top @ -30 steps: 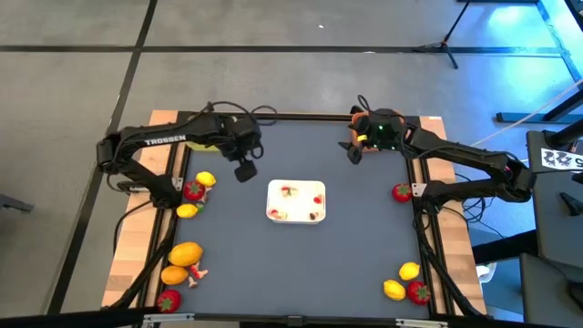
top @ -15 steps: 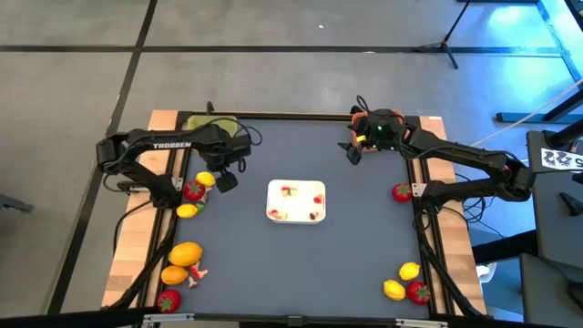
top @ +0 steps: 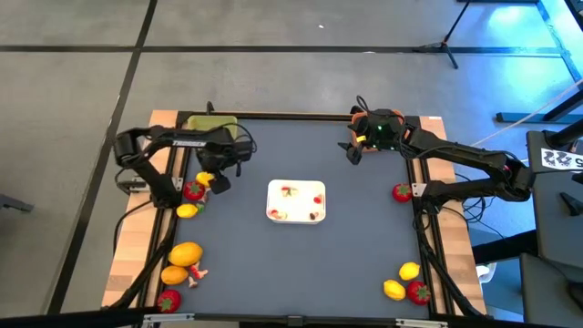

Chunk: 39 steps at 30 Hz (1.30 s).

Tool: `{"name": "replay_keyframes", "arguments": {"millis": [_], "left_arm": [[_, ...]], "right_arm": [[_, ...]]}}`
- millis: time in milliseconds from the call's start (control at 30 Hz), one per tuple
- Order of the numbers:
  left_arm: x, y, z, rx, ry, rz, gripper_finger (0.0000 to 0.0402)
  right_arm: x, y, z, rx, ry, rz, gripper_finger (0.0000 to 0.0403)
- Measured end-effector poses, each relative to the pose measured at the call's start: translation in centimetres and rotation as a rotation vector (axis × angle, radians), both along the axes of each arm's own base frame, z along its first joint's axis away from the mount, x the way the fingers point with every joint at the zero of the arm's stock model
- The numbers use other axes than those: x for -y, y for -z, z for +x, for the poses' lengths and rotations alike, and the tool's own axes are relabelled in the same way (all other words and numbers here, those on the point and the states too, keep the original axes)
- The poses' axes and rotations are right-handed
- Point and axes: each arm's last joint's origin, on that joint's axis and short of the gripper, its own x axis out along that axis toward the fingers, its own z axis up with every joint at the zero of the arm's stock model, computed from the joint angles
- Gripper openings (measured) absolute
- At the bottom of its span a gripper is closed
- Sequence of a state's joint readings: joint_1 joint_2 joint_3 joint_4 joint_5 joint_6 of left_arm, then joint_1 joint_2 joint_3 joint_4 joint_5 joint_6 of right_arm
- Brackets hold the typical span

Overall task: Sort produce into baskets
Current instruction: Put the yellow lemon into the orange bin

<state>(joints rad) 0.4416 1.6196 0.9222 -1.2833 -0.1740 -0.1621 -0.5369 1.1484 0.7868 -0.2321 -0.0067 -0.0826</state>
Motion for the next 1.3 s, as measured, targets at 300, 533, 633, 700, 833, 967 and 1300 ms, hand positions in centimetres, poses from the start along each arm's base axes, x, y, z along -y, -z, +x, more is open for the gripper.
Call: {"name": "replay_keyframes", "arguments": {"millis": [300,533,633,700,833,967,1300], "left_arm": [[-0.2,2.3,0.5,-0.107,0.068,-0.08,0.0285],[-0.2,2.4,0.6,-0.107,0.105,-0.1,0.0193],[-0.3,2.3,0.7,-0.101,0.108,-0.098,0.0174],[-0.3,2.0,0.9,-0.075,0.111,-0.083,0.0173],[-0.3,0.5,1.6,-0.008,0.127,-0.048,0.018],[-0.3,-1.8,2.3,0.099,0.141,0.008,0.0182],[-0.6,-8.0,3.4,0.5,0.167,0.205,0.0183]], "right_arm": [[0.0,0.0,0.0,-0.001,-0.001,0.0,0.0348],[0.0,0.0,0.0,-0.002,-0.001,0.0,0.0348],[0.0,0.0,0.0,-0.003,-0.001,0.001,0.0348],[0.0,0.0,0.0,-0.004,-0.001,0.002,0.0348],[0.0,0.0,0.0,0.0,-0.001,0.0,0.0348],[0.0,0.0,0.0,0.003,-0.001,0.004,0.0348],[0.0,0.0,0.0,0.007,-0.014,0.007,0.0348]]}}
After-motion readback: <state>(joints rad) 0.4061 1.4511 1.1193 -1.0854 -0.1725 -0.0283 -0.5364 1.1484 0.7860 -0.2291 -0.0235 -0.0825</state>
